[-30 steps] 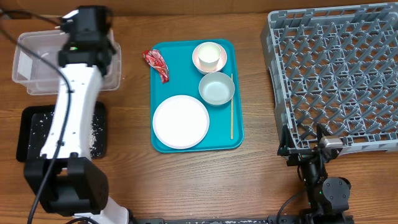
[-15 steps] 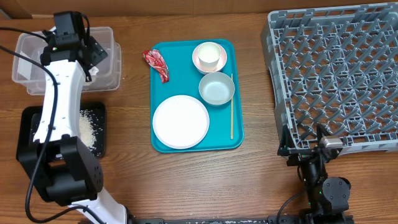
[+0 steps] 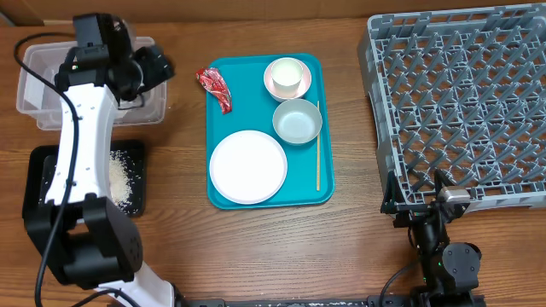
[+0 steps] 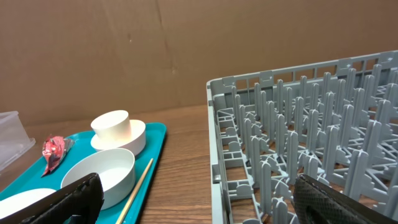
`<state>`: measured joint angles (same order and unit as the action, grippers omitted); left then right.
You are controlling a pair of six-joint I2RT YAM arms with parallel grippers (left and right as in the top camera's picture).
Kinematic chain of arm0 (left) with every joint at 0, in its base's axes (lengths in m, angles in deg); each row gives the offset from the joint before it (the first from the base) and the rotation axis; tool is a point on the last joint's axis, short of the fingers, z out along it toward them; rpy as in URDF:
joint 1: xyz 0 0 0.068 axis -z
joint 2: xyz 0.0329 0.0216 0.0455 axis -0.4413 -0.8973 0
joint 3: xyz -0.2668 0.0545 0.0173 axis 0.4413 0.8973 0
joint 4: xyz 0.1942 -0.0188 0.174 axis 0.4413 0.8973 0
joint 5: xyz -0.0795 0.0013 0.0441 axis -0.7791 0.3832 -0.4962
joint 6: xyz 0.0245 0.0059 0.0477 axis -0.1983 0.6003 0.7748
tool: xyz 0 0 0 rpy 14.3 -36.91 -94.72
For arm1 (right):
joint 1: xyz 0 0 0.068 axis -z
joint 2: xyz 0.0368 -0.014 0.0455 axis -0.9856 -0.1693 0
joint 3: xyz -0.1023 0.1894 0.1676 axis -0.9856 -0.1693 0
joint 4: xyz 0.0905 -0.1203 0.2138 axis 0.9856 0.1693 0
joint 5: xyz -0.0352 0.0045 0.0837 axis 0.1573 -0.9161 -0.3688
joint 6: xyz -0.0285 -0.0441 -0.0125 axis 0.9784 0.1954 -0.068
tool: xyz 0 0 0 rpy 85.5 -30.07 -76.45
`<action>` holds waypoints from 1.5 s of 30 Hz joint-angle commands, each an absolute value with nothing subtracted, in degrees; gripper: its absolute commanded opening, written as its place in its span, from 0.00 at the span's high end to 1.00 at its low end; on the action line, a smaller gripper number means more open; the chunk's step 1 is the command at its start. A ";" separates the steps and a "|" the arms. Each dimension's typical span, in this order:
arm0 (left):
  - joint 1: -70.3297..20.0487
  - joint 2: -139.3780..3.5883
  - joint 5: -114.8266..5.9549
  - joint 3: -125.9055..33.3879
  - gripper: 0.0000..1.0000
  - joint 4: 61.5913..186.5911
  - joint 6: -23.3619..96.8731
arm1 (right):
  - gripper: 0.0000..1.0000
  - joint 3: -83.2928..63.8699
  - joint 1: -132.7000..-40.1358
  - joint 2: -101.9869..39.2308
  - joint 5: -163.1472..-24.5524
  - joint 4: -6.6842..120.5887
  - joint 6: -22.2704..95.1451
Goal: Sort waste into correct bins and load items into the dishwasher
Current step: 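Open the left gripper to drop the tissue into the bin, then move the left gripper to the red wrapper and grasp it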
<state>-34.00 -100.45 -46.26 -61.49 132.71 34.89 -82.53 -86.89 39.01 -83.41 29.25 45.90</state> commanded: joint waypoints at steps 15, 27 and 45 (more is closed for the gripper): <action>-17.76 -101.13 -32.21 -61.76 0.13 132.25 26.54 | 0.00 -83.12 -87.04 39.21 -82.93 28.79 46.29; -16.08 -114.50 -30.94 -61.76 0.15 129.59 18.52 | 0.00 -83.12 -87.04 39.21 -82.93 28.79 46.29; -15.91 -122.40 -26.17 -61.76 0.21 127.25 16.18 | 0.00 -83.12 -87.04 39.21 -82.93 28.79 46.29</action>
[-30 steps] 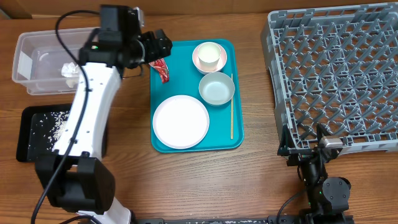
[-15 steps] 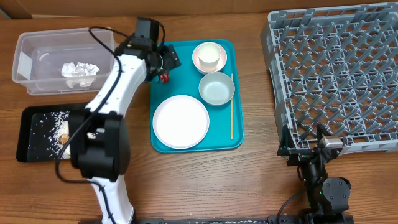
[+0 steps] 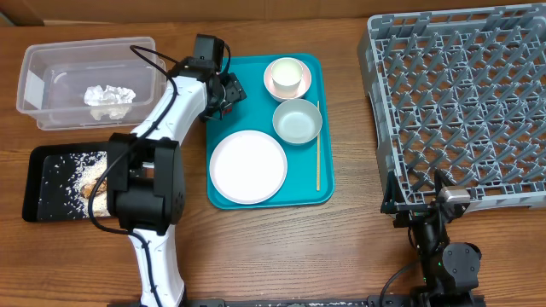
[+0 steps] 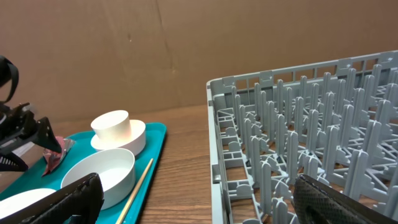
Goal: Sort waste into correct bins and load items into the dishwasher
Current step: 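Move the left gripper to the red wrapper and grasp it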
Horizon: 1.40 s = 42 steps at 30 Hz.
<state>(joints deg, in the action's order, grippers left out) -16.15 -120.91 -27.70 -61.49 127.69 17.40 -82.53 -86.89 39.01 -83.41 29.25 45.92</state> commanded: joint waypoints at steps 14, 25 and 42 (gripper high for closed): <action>-15.67 -122.42 -24.78 -61.76 0.31 124.87 16.16 | 0.00 -83.12 -87.04 39.21 -82.93 28.79 46.29; -15.62 -122.46 -23.66 -61.76 0.39 123.86 16.16 | 0.00 -83.12 -87.04 39.21 -82.93 28.79 46.29; -15.21 -122.53 -23.81 -61.67 0.41 123.93 16.18 | 0.00 -83.12 -87.04 39.21 -82.93 28.79 46.29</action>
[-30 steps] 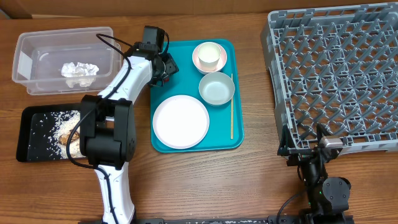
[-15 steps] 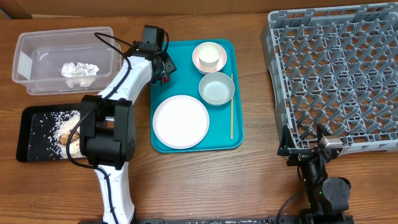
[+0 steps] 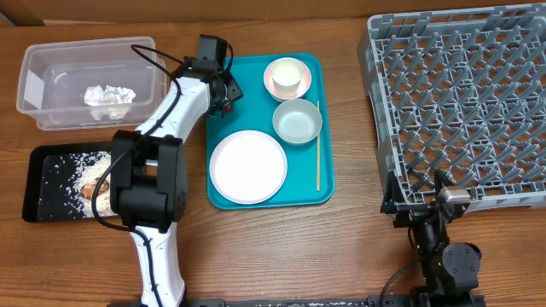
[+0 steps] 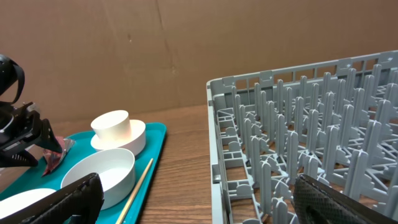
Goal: Sort waste into correct bins and load items into the dishwasher
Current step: 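Move the left gripper to the red wrapper and grasp it, then lift the red wrapper and carry it left to the clear bin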
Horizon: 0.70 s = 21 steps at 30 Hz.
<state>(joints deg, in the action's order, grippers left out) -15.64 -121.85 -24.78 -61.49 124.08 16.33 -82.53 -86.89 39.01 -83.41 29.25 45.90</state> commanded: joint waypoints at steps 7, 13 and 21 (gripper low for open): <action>-15.18 -122.53 -23.62 -61.67 0.41 123.99 16.20 | 0.00 -83.12 -87.04 39.21 -82.91 28.79 46.29; -15.16 -122.53 -22.68 -61.08 0.40 124.06 16.20 | 0.00 -83.12 -87.04 39.21 -82.93 28.79 46.29; -15.27 -122.53 -21.89 -60.99 0.40 124.15 16.20 | 0.00 -83.12 -87.04 39.21 -82.93 28.79 46.29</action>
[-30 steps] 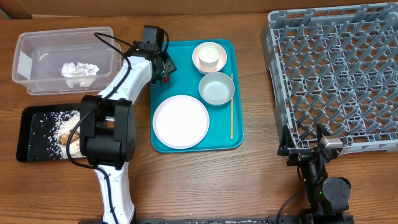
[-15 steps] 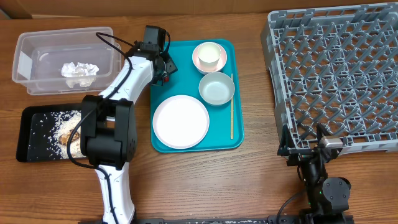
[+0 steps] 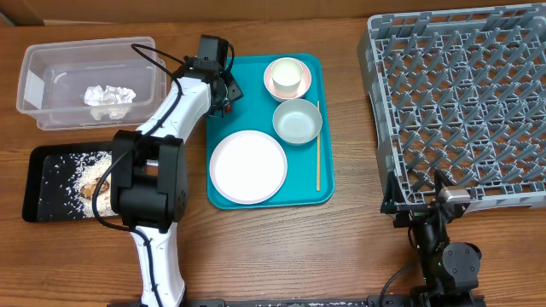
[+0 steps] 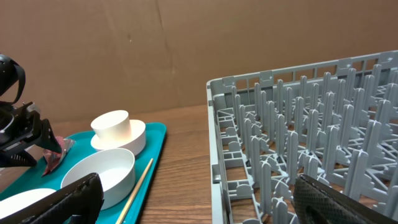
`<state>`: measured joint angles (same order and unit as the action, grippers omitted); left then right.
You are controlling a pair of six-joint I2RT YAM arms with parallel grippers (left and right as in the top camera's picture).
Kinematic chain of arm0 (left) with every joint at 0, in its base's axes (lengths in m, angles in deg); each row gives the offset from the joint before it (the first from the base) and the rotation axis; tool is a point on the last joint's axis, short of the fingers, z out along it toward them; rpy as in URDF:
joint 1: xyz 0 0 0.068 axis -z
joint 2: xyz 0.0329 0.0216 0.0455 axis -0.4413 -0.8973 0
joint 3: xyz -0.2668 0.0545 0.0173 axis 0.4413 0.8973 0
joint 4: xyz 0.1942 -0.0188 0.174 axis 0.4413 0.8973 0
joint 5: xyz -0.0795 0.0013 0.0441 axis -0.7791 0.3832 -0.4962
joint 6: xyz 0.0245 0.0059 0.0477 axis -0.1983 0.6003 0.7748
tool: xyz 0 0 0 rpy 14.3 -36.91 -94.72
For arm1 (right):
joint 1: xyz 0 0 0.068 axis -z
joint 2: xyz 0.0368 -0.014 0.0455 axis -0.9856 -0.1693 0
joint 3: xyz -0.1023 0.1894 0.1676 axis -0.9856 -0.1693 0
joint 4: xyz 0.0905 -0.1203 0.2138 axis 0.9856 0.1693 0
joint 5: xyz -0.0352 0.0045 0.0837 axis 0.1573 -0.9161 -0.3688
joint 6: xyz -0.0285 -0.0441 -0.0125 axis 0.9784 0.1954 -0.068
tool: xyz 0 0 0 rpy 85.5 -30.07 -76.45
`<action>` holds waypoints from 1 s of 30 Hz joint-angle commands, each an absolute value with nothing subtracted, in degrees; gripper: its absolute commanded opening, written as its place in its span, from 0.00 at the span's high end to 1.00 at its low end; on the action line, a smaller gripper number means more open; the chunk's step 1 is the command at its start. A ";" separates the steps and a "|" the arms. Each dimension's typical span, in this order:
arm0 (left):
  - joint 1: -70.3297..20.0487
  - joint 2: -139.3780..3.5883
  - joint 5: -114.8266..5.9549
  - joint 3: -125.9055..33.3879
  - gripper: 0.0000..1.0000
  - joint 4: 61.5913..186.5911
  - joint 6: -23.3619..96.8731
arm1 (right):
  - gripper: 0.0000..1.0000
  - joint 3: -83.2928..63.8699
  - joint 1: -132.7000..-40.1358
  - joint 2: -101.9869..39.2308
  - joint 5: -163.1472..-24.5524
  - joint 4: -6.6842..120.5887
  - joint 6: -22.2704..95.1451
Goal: Sort waste into correct bins and load items into the dishwasher
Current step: 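Lift the red wrapper and carry it left to the clear bin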
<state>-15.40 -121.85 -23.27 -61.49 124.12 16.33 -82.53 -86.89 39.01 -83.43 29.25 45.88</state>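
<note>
A red wrapper [image 4: 53,156] lies at the far left corner of the teal tray [image 3: 220,198]. My left gripper [image 3: 225,92] is down over it with its fingers pressed in on it, and only a red tip [image 3: 223,108] shows from above. The tray also carries a white cup [image 3: 287,76] in a small dish, a pale bowl [image 3: 297,121], a white plate [image 3: 248,167] and a wooden chopstick [image 3: 318,158]. The grey dish rack [image 3: 461,102] stands at the right. My right gripper [image 4: 205,208] is open and holds nothing, near the rack's front left corner.
A clear bin [image 3: 51,109] at the far left holds a crumpled foil ball [image 3: 109,95]. In front of it sits a black tray [image 3: 38,194] with scattered rice. Bare wood lies between the teal tray and the rack.
The left gripper was first over the clear bin while the red wrapper lay free on the tray corner. By 2.1 s ago it was at the wrapper, and a foil ball showed in the bin. Its fingers then looked drawn in on the wrapper and have stayed there. The right arm never moved.
</note>
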 commanded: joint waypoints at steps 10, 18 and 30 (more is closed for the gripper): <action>-15.23 -122.53 -21.93 -60.99 0.40 124.30 16.20 | 0.00 -83.12 -87.04 39.21 -82.93 28.79 46.29; -15.25 -122.57 -21.91 -60.97 0.36 124.28 16.22 | 0.00 -83.12 -87.04 39.21 -82.91 28.79 46.29; -15.25 -126.11 -22.33 -60.92 0.44 123.38 16.18 | 0.00 -83.12 -87.04 39.21 -82.93 28.79 46.29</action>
